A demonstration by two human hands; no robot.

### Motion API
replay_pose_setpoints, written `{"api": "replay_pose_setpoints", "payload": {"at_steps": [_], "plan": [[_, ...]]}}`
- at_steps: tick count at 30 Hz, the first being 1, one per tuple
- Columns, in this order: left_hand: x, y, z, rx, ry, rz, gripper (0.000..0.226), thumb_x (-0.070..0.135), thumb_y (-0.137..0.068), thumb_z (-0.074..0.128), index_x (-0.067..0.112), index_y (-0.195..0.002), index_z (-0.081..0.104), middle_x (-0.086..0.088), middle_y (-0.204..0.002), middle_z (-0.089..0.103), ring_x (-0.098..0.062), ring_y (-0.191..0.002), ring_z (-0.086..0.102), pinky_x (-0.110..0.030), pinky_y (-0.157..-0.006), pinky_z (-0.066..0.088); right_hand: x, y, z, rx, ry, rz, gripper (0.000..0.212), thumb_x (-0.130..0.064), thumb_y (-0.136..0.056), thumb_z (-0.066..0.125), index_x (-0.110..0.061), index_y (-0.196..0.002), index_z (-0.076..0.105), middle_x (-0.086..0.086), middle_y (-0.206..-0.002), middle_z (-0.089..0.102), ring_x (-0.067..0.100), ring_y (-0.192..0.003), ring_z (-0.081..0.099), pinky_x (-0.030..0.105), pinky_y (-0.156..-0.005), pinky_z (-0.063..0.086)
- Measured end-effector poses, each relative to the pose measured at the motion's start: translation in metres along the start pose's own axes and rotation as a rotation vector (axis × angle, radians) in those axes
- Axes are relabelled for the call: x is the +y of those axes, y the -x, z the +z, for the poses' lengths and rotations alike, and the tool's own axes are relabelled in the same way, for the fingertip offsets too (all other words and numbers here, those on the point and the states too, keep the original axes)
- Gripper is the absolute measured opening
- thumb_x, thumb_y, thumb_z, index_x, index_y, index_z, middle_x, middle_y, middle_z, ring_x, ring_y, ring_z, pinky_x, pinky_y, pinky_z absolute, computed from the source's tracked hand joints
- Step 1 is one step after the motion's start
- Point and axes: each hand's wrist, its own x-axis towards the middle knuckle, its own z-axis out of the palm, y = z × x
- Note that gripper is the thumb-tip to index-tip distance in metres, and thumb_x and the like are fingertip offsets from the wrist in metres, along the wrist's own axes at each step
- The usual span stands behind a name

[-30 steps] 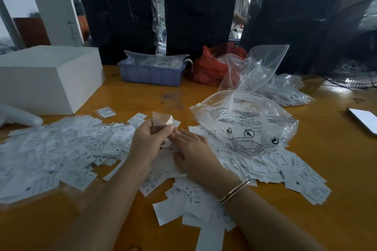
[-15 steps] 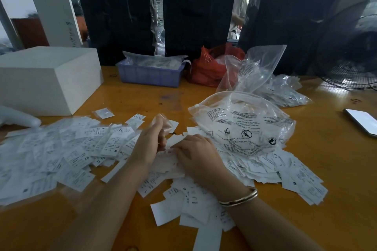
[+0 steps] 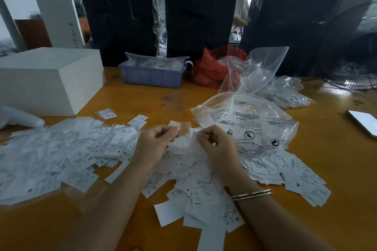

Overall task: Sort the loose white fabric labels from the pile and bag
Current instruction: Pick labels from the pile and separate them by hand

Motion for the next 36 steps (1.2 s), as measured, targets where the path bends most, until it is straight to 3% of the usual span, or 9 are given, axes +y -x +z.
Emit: {"api": "replay_pose_setpoints", "payload": {"at_steps": [7, 10, 13, 17, 21, 24, 27, 31, 36], "plan": [[0.0, 0.001, 0.002, -0.025, -0.019, 0.033, 0.016, 0.036, -0.08, 0.069, 0.02, -0.082, 0.065, 0.013, -0.076, 0.073, -0.002, -0.072, 0.067, -0.014, -0.059, 0.046, -0.002, -0.001, -0.003, 0.046, -0.213, 0.113, 0.002, -0.015, -0.093, 0.058, -0.017, -0.092, 0.058, -0.004, -0.051, 0.058, 0.004, -0.04, 0.052, 0.013, -0.042, 0.039], [0.0, 0.0, 0.003, -0.039, 0.043, 0.017, 0.016, 0.03, -0.083, 0.069, 0.016, -0.088, 0.062, 0.011, -0.078, 0.074, -0.002, -0.069, 0.068, -0.012, -0.055, 0.047, -0.003, 0.001, -0.002, 0.05, -0.295, 0.106, 0.034, -0.007, -0.093, 0.055, -0.037, -0.109, 0.056, 0.003, -0.07, 0.061, 0.009, -0.044, 0.056, 0.015, -0.046, 0.041], [-0.001, -0.002, 0.001, -0.015, 0.219, -0.065, 0.017, 0.022, -0.085, 0.067, 0.019, -0.101, 0.061, 0.005, -0.082, 0.074, -0.005, -0.07, 0.069, -0.019, -0.058, 0.05, -0.004, 0.002, -0.002, 0.041, -0.316, 0.08, 0.051, -0.003, -0.092, 0.051, -0.052, -0.106, 0.052, 0.003, -0.073, 0.064, 0.011, -0.052, 0.063, 0.022, -0.064, 0.043], [0.0, -0.004, -0.002, 0.001, 0.434, -0.122, 0.023, 0.011, -0.087, 0.064, 0.024, -0.106, 0.061, 0.003, -0.083, 0.074, -0.007, -0.071, 0.069, -0.017, -0.056, 0.051, -0.003, 0.0, -0.002, 0.006, -0.38, 0.082, 0.045, 0.001, -0.091, 0.053, -0.038, -0.115, 0.051, 0.015, -0.092, 0.065, 0.011, -0.055, 0.064, 0.017, -0.054, 0.046], [0.001, -0.005, -0.002, 0.023, 0.541, -0.148, 0.025, 0.004, -0.088, 0.061, 0.022, -0.106, 0.063, -0.001, -0.084, 0.074, -0.011, -0.074, 0.071, -0.019, -0.059, 0.054, -0.004, 0.002, -0.003, -0.027, -0.422, 0.023, 0.028, 0.003, -0.09, 0.053, -0.022, -0.101, 0.06, -0.005, -0.073, 0.069, 0.009, -0.06, 0.065, 0.017, -0.055, 0.049], [0.001, -0.006, -0.003, 0.041, 0.577, -0.164, 0.026, 0.002, -0.089, 0.059, 0.022, -0.104, 0.063, -0.005, -0.087, 0.073, -0.012, -0.074, 0.071, -0.019, -0.058, 0.054, -0.006, 0.005, -0.005, -0.066, -0.421, -0.067, 0.029, 0.01, -0.088, 0.053, -0.017, -0.085, 0.063, -0.005, -0.074, 0.07, 0.012, -0.065, 0.067, 0.019, -0.059, 0.05], [0.002, -0.008, -0.004, 0.042, 0.674, -0.187, 0.025, 0.0, -0.089, 0.058, 0.017, -0.106, 0.061, -0.004, -0.078, 0.072, -0.012, -0.068, 0.07, -0.019, -0.056, 0.054, -0.009, 0.008, -0.006, -0.129, -0.39, -0.226, 0.034, 0.019, -0.08, 0.054, -0.013, -0.078, 0.065, 0.001, -0.085, 0.07, 0.016, -0.086, 0.068, 0.026, -0.075, 0.054], [0.001, -0.01, -0.006, 0.067, 0.706, -0.208, 0.021, 0.004, -0.088, 0.06, 0.017, -0.105, 0.062, -0.003, -0.073, 0.072, -0.011, -0.067, 0.07, -0.019, -0.056, 0.054, -0.013, 0.012, -0.006, -0.23, -0.149, -0.525, 0.023, 0.01, -0.071, 0.057, -0.008, -0.079, 0.07, 0.004, -0.096, 0.069, 0.01, -0.095, 0.065, 0.022, -0.085, 0.051], [0.002, -0.009, -0.006, 0.06, 0.69, -0.216, 0.019, 0.007, -0.088, 0.062, 0.018, -0.103, 0.063, -0.002, -0.082, 0.073, -0.009, -0.069, 0.071, -0.017, -0.056, 0.053, -0.01, 0.012, -0.002, -0.235, 0.098, -0.7, 0.016, 0.003, -0.079, 0.063, -0.008, -0.087, 0.071, 0.006, -0.11, 0.066, 0.009, -0.103, 0.06, 0.021, -0.085, 0.05]]}}
